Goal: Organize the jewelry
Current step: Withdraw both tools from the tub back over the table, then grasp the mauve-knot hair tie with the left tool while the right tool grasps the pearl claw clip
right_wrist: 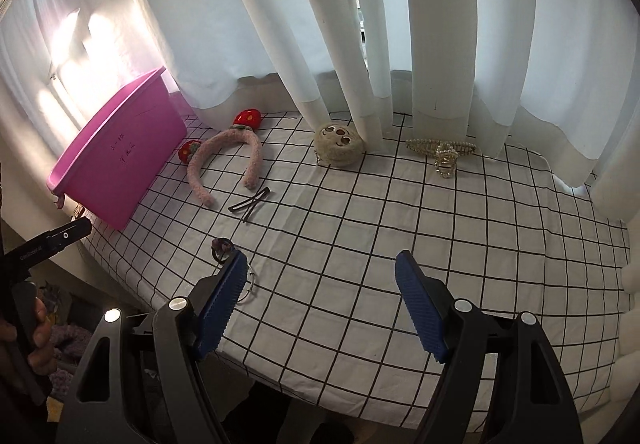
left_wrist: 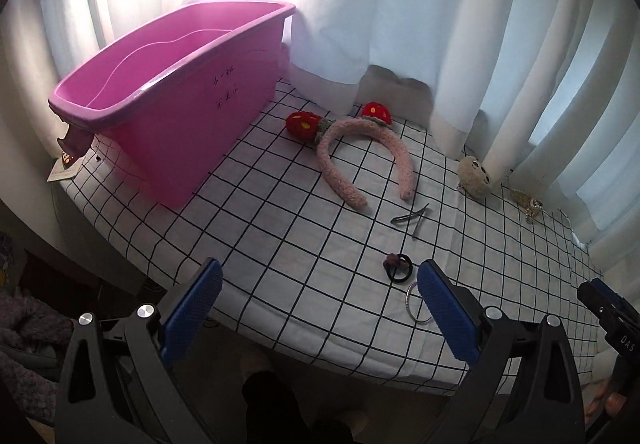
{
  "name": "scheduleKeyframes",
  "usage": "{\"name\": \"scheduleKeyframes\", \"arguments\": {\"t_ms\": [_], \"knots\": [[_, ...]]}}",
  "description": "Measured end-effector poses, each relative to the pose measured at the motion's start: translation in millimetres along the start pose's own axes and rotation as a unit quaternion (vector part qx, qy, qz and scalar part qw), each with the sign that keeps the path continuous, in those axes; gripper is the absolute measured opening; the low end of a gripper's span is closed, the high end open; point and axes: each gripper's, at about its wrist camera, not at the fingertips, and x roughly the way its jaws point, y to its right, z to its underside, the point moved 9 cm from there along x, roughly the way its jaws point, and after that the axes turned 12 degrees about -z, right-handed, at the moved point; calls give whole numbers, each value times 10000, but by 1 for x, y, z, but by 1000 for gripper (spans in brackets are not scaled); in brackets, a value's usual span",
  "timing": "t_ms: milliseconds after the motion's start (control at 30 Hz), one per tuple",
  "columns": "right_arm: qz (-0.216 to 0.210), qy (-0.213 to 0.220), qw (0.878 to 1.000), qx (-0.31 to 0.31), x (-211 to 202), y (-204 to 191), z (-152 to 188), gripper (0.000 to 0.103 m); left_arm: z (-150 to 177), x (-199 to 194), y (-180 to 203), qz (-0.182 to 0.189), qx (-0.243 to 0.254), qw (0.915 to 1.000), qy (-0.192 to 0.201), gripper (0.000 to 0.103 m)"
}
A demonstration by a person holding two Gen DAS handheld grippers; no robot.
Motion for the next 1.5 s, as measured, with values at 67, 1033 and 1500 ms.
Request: {"name": "scheduleKeyframes", "arguments": {"t_ms": [67, 1033, 1500], "knots": [[-14, -12, 10000, 13, -1, 11, 4, 73, 9, -2, 9, 3, -37, 10000, -51, 96], [706, -167, 9961, 499, 73, 121, -16, 73, 40, 100, 89, -89, 132, 9984, -548, 96], [749, -13, 9967, 321, 121, 186, -58, 73, 62, 123, 100, -715, -466, 9947, -571, 96]]}}
